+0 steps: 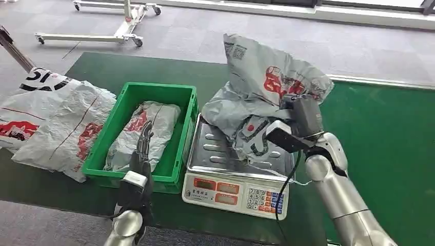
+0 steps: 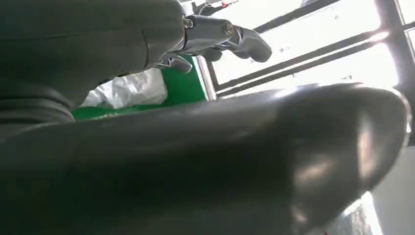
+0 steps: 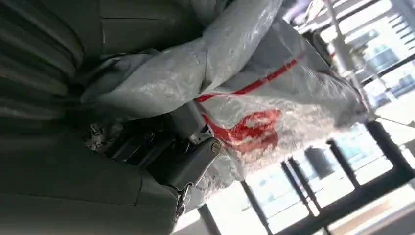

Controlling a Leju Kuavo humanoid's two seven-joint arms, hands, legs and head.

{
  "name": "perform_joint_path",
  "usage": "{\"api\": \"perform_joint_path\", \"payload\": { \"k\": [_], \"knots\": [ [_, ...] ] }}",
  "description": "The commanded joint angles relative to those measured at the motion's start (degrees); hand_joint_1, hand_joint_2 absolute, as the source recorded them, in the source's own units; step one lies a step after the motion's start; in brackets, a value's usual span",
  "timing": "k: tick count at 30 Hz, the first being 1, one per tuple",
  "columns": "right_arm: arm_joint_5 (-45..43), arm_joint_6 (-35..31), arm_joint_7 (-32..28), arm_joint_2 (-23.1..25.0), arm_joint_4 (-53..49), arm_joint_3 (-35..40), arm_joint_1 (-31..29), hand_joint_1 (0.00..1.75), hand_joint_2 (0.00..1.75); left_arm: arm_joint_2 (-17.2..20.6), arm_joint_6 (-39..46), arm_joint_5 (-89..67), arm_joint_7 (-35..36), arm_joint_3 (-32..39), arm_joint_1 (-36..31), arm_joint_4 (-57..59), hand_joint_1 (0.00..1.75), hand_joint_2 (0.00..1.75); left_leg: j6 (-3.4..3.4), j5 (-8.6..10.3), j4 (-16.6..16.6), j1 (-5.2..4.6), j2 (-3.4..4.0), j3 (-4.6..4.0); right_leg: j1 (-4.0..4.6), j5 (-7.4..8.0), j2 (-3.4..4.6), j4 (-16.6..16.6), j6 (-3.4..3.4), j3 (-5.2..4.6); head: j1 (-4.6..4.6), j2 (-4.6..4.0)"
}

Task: Moved the parcel from conveyor to table for the left to box.

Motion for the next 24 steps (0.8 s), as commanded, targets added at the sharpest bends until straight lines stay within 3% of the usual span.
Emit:
{"api": "perform_joint_path", "payload": {
  "k": [1, 4, 5, 6, 7, 8, 13, 24],
  "knots": [
    [-0.58, 4.22, 1.58, -2.22, -5.25, 11.97, 4.07, 1.75, 1.75, 0.02, 0.72, 0.3, -0.06, 4.26, 1.19, 1.52, 0.0, 0.0, 0.03, -0.03, -0.14, 0.04, -0.14, 0.21, -0.02, 0.03, 0.46, -0.16, -0.06, 0.17, 0.02, 0.0],
    [-3.77, 5.8, 1.66, -4.6, -1.05, 9.92, 4.04, 1.75, 1.75, -0.21, 0.57, -0.08, 0.41, 5.25, 2.74, -0.06, 0.0, 0.0, 0.02, -0.03, -0.08, 0.03, 0.02, 0.13, -0.06, 0.03, 0.51, -0.06, -0.06, 0.04, 0.0, 0.0],
    [-6.34, 4.48, -0.55, -5.61, 0.06, 8.27, 4.72, 0.49, 1.75, -0.33, 0.27, -0.19, 0.5, 5.37, 3.11, -0.22, 0.0, 0.0, 0.02, -0.03, -0.04, 0.07, -0.02, 0.08, -0.02, 0.02, 0.34, -0.07, -0.05, 0.05, 0.02, 0.0],
    [-7.2, 2.8, -2.08, -5.94, 0.95, 7.11, 5.08, 0.49, 1.75, -0.42, 0.01, -0.41, 0.5, 5.28, 3.18, -0.19, 0.0, 0.0, 0.04, 0.0, -0.12, 0.07, -0.2, 0.17, -0.05, 0.03, 0.41, -0.15, -0.07, 0.15, 0.0, 0.0],
    [-9.52, 3.16, -2.68, -5.82, 1.57, 5.79, 5.42, 0.0, 1.75, -0.59, -0.06, -0.54, 0.52, 5.19, 3.11, -0.02, 0.0, 0.0, 0.04, 0.01, -0.1, 0.06, -0.28, 0.14, -0.05, 0.01, 0.25, -0.15, -0.05, 0.15, 0.02, 0.0],
    [-9.72, 3.23, -2.72, -5.96, 1.67, 5.59, 5.4, 0.0, 0.0, -0.67, -0.08, -0.56, 0.52, 5.13, 3.1, 0.03, 0.0, 0.0, 0.06, 0.01, -0.12, 0.08, -0.31, 0.17, -0.05, 0.04, 0.35, -0.19, -0.06, 0.17, 0.02, 0.0],
    [-13.13, 2.7, -2.12, -5.71, 2.96, 1.61, 5.63, 0.0, 0.0, -0.83, -0.1, -0.72, 0.52, 4.82, 2.31, 1.36, 0.0, 0.0, 0.04, 0.01, -0.12, 0.01, -0.18, 0.14, -0.11, 0.08, 0.46, -0.14, -0.06, 0.09, 0.02, 0.0],
    [-13.13, 2.7, -2.12, -5.71, 2.96, 1.61, 5.63, 0.0, 0.0, -0.83, -0.1, -0.72, 0.52, 4.82, 2.31, 1.36, 0.0, 0.0, 0.02, -0.02, -0.04, -0.02, -0.03, 0.09, -0.05, 0.06, 0.38, -0.07, -0.02, 0.01, 0.02, 0.0]
  ]
}}
